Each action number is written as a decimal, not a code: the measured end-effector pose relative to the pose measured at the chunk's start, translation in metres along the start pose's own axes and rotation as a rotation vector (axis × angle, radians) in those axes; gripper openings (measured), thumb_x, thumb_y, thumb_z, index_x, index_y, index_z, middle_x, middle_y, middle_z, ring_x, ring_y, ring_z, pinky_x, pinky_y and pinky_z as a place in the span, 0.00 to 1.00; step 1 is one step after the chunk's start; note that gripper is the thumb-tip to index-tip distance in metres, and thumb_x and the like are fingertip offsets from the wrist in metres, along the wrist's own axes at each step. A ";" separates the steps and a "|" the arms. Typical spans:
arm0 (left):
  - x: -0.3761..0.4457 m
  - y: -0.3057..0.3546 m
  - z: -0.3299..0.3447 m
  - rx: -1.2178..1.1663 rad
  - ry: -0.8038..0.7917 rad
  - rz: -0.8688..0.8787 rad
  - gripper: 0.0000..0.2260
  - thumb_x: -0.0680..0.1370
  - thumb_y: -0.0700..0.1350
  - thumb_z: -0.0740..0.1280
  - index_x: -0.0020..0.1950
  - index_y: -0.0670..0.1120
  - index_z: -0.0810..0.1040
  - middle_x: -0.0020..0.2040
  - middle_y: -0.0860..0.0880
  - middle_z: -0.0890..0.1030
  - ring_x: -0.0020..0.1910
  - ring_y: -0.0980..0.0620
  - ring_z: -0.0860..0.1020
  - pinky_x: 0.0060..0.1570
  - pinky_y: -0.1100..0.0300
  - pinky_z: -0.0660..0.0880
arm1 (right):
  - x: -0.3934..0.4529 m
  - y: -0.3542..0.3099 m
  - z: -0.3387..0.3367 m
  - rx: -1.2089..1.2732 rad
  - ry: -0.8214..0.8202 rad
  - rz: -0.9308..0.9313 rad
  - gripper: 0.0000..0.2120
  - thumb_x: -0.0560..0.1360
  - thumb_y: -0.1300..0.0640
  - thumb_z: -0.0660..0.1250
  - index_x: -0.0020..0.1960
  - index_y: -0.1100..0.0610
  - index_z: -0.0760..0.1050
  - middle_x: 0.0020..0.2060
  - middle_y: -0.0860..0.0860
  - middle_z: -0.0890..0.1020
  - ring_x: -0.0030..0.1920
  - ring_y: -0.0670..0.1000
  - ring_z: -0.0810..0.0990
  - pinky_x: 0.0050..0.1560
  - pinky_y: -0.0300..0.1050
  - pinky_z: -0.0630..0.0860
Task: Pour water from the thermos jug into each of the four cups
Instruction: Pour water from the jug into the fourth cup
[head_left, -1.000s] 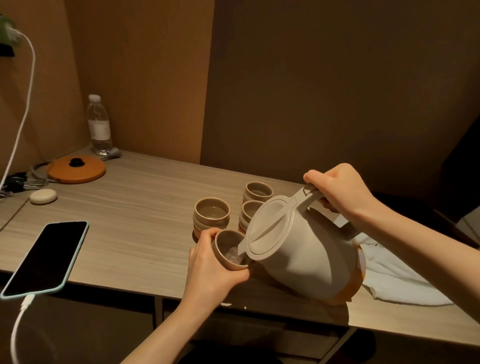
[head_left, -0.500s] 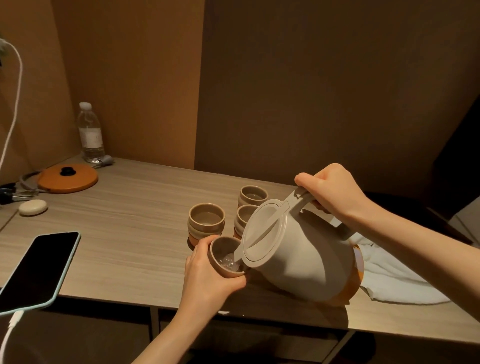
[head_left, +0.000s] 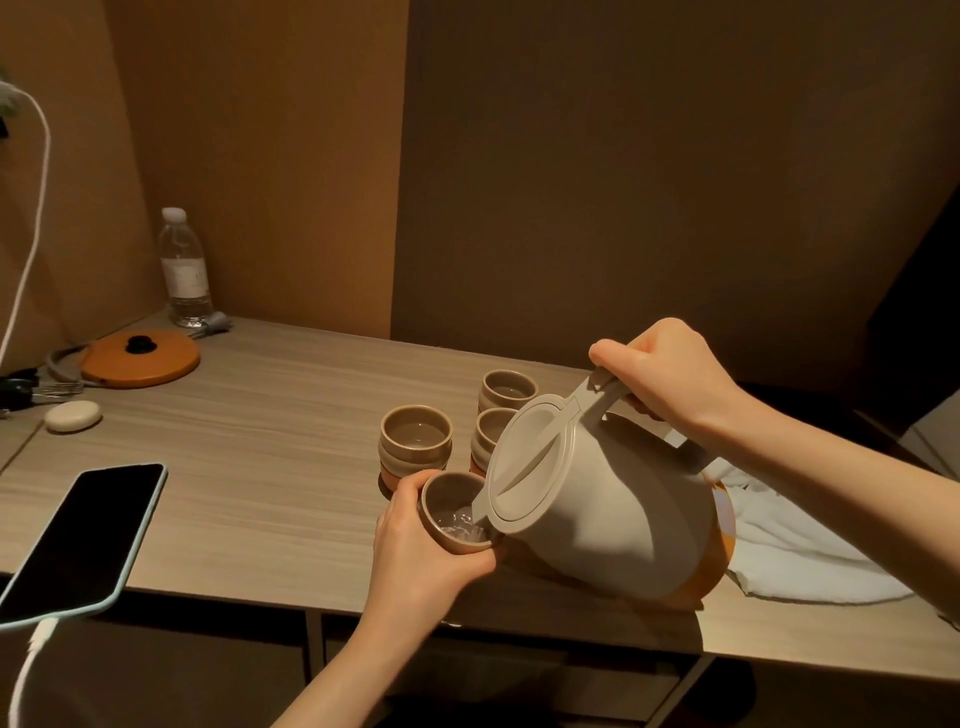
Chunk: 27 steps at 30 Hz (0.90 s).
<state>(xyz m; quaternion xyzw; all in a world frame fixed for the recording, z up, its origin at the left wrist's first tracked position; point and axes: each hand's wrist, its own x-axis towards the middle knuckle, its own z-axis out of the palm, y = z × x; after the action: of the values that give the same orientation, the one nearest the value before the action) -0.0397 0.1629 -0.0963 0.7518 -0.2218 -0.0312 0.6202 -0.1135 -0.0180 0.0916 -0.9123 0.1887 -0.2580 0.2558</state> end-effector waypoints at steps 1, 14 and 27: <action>0.000 0.000 0.000 -0.001 0.001 0.000 0.36 0.52 0.52 0.77 0.58 0.62 0.70 0.54 0.59 0.78 0.57 0.53 0.76 0.56 0.51 0.76 | 0.000 0.000 0.000 -0.002 0.001 0.001 0.24 0.75 0.51 0.64 0.29 0.67 0.78 0.24 0.60 0.75 0.26 0.52 0.71 0.36 0.50 0.74; -0.002 -0.001 0.003 -0.007 -0.015 -0.014 0.39 0.51 0.55 0.76 0.61 0.58 0.69 0.55 0.59 0.77 0.58 0.54 0.75 0.57 0.51 0.77 | 0.001 0.000 0.001 -0.043 0.002 0.012 0.24 0.75 0.50 0.64 0.32 0.69 0.79 0.31 0.68 0.79 0.29 0.56 0.75 0.38 0.53 0.78; -0.002 -0.001 0.005 -0.024 -0.026 -0.017 0.37 0.53 0.50 0.79 0.59 0.59 0.69 0.55 0.58 0.77 0.58 0.54 0.75 0.57 0.53 0.76 | 0.003 0.001 0.003 -0.085 -0.006 0.004 0.25 0.73 0.47 0.63 0.31 0.68 0.80 0.30 0.68 0.79 0.29 0.57 0.74 0.38 0.57 0.78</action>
<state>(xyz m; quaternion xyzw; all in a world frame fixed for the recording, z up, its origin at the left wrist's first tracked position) -0.0431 0.1592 -0.0990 0.7456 -0.2231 -0.0490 0.6260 -0.1098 -0.0188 0.0894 -0.9228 0.2004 -0.2464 0.2180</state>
